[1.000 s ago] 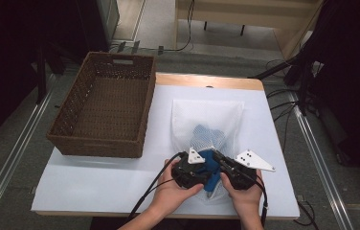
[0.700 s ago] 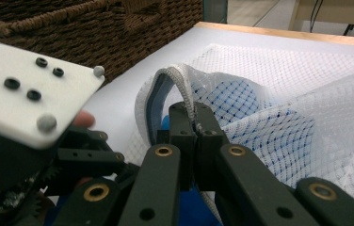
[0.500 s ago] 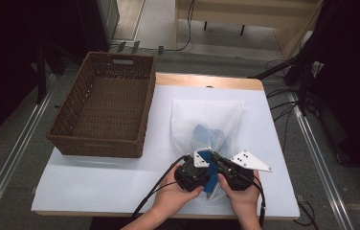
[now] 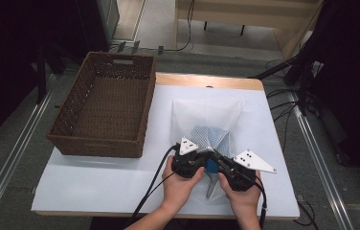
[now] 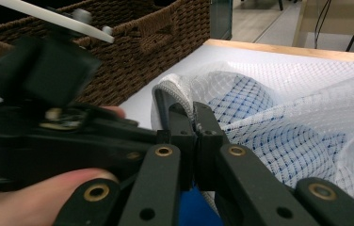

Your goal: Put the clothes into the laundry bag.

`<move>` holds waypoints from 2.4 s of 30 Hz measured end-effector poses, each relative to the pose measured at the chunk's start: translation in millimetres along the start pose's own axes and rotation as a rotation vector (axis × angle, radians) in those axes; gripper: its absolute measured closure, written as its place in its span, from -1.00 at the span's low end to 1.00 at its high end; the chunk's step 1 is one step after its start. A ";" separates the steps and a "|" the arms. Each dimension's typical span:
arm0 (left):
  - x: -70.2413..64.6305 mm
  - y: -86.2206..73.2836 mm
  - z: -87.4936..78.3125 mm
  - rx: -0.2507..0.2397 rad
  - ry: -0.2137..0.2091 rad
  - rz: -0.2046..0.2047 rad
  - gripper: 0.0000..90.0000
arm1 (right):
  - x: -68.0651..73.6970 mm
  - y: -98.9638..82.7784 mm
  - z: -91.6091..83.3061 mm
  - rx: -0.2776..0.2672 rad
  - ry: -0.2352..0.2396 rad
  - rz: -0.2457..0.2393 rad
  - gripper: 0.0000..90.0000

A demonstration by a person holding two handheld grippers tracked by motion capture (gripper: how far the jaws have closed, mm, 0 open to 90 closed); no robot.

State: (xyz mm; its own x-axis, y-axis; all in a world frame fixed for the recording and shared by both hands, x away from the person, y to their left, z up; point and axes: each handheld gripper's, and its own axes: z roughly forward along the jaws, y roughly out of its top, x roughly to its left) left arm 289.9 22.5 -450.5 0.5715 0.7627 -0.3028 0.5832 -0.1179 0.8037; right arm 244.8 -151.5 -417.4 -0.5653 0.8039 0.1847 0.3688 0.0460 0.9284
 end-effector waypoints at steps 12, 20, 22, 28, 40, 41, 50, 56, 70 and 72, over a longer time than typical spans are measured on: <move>-2.6 -5.5 -5.6 0.135 -0.056 0.133 -0.17 | -12.9 -9.9 3.1 0.037 -0.033 0.011 1.00; -7.0 -22.5 2.1 0.311 0.004 0.246 -0.42 | -10.7 -11.5 8.1 0.048 -0.028 0.008 1.00; -10.8 -21.8 2.1 0.306 0.070 0.282 -0.07 | -8.9 -12.6 9.1 0.051 -0.026 0.003 1.00; -5.3 -13.2 0.6 0.285 0.007 0.215 0.86 | -7.3 -13.2 9.4 0.053 -0.022 0.004 1.00; -2.0 5.4 16.3 0.067 0.035 0.073 0.88 | -8.7 -9.4 4.6 0.028 -0.016 0.015 1.00; -2.7 5.1 20.5 0.080 0.032 0.073 0.88 | -8.9 -9.2 4.1 0.029 -0.019 0.015 1.00; -2.5 1.1 30.1 0.151 -0.012 0.096 0.40 | -15.2 -13.6 3.2 0.042 -0.035 0.032 1.00; -6.1 -2.0 -0.5 0.124 -0.055 0.172 -0.02 | -17.8 -12.2 2.5 0.038 -0.040 0.037 1.00; 18.4 -23.7 -31.5 0.169 -0.013 0.170 0.10 | -24.6 -12.6 2.1 0.039 -0.049 0.048 1.00; 10.1 -23.7 -28.2 0.166 -0.026 0.198 0.19 | -23.5 -12.6 2.8 0.042 -0.048 0.046 1.00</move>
State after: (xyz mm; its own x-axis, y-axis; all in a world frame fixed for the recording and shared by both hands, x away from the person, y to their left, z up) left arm 265.6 50.9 -458.1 0.6975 0.6978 -0.1631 0.5441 -0.3676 0.7542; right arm 255.5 -169.3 -434.3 -0.5113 0.8333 0.2103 0.4252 0.0326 0.9045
